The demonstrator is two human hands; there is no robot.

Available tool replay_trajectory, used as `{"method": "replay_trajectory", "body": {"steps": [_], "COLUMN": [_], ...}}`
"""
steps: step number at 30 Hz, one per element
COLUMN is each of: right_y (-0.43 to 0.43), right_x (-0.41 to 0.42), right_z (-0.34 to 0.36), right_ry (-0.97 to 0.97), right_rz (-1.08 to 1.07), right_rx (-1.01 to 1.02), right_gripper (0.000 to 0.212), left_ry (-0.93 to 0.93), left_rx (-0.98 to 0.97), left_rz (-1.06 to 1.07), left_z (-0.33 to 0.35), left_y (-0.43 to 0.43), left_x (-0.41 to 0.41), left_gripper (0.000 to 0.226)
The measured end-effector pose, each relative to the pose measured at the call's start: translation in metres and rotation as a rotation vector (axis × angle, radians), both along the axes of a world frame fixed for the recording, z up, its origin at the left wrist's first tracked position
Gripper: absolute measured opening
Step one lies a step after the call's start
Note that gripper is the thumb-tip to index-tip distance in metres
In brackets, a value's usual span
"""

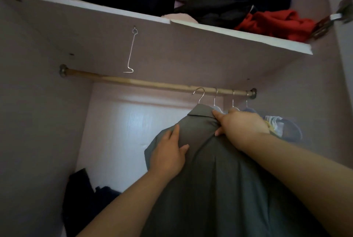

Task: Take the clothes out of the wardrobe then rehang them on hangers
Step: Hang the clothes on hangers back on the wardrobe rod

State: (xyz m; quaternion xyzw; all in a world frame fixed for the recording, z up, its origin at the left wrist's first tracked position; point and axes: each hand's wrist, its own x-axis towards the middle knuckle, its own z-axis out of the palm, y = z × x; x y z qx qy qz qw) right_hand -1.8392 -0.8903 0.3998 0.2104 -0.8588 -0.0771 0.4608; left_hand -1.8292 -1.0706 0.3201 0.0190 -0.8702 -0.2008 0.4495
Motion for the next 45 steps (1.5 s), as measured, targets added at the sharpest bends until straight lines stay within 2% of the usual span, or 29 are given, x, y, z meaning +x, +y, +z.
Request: {"method": "replay_trajectory", "body": {"steps": [11, 17, 20, 23, 26, 29, 34, 39, 45], "right_y": [-0.037, -0.054, -0.057, -0.062, -0.063, -0.057, -0.036, -0.013, 0.033], "right_x": [-0.092, -0.134, -0.143, -0.137, -0.121, -0.107, -0.069, -0.015, 0.065], "right_z": [0.067, 0.041, 0.026, 0.015, -0.009, -0.037, -0.087, -0.16, -0.275], "right_ry": [-0.025, -0.1, -0.121, -0.18, -0.152, -0.112, -0.168, -0.338, -0.627], "right_rz": [0.005, -0.052, -0.027, -0.028, -0.053, -0.021, 0.085, 0.116, 0.007], "right_rx": [-0.117, -0.097, -0.13, -0.096, -0.063, -0.064, -0.183, -0.182, -0.208], "right_gripper": [0.025, 0.022, 0.026, 0.04, 0.061, 0.057, 0.062, 0.068, 0.073], "left_ry": [-0.126, -0.148, -0.149, -0.183, -0.216, -0.226, -0.315, -0.429, -0.565], "left_rx": [-0.073, -0.119, -0.1, -0.078, -0.069, -0.073, -0.107, -0.153, -0.274], "left_rz": [0.219, 0.26, 0.267, 0.272, 0.253, 0.229, 0.188, 0.07, -0.089], "left_z": [0.052, 0.042, 0.033, 0.02, 0.005, -0.009, -0.041, -0.092, -0.175], "left_y": [-0.018, -0.025, -0.033, -0.037, -0.038, -0.037, -0.033, -0.02, 0.019], "left_x": [-0.076, -0.09, -0.089, -0.084, -0.071, -0.051, -0.01, 0.034, 0.083], "left_gripper": [0.055, 0.052, 0.052, 0.052, 0.053, 0.054, 0.055, 0.061, 0.052]}}
